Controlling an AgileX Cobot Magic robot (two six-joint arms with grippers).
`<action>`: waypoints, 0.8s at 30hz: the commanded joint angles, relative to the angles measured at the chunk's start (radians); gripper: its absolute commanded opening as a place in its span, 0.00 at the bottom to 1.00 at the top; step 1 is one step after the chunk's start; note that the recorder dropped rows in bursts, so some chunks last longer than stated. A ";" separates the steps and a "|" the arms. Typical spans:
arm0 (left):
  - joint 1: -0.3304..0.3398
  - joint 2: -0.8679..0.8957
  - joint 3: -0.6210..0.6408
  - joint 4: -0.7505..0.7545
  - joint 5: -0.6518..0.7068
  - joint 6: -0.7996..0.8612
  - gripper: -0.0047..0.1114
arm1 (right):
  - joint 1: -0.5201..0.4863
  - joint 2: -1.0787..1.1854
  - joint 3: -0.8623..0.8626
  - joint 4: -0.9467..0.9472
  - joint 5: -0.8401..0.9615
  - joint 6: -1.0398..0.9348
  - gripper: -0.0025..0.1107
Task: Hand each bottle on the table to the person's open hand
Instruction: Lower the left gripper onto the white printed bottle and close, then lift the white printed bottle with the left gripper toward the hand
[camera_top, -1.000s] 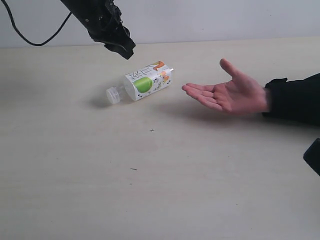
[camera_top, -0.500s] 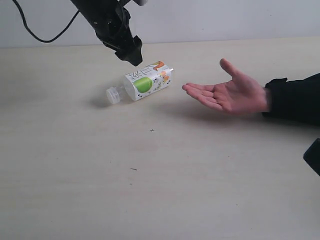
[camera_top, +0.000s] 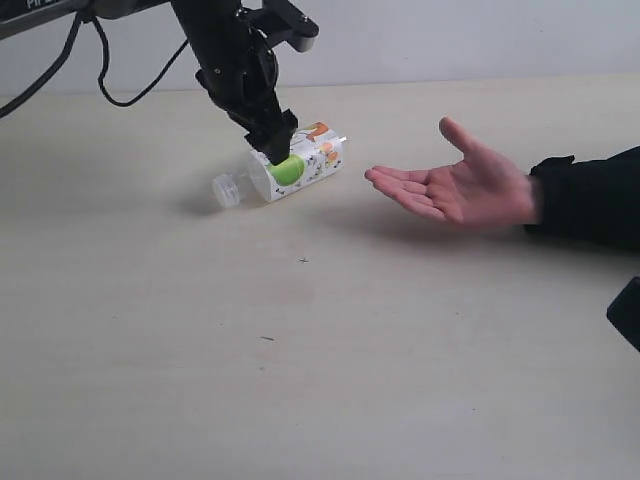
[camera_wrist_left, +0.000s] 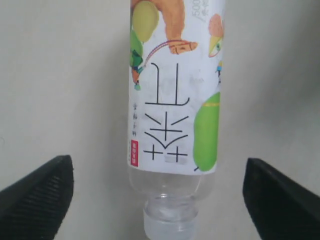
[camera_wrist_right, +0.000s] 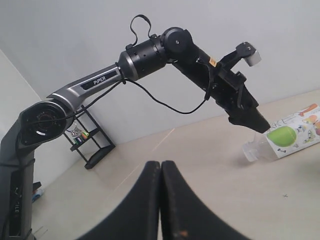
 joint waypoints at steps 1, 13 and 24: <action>-0.006 -0.004 -0.010 0.007 -0.049 0.014 0.80 | -0.003 -0.006 0.005 0.005 0.000 0.001 0.02; -0.006 0.088 -0.011 0.007 -0.128 0.052 0.80 | -0.003 -0.006 0.005 0.005 0.005 0.001 0.02; -0.006 0.115 -0.011 0.007 -0.123 0.050 0.80 | -0.003 -0.006 0.005 0.005 0.003 0.001 0.02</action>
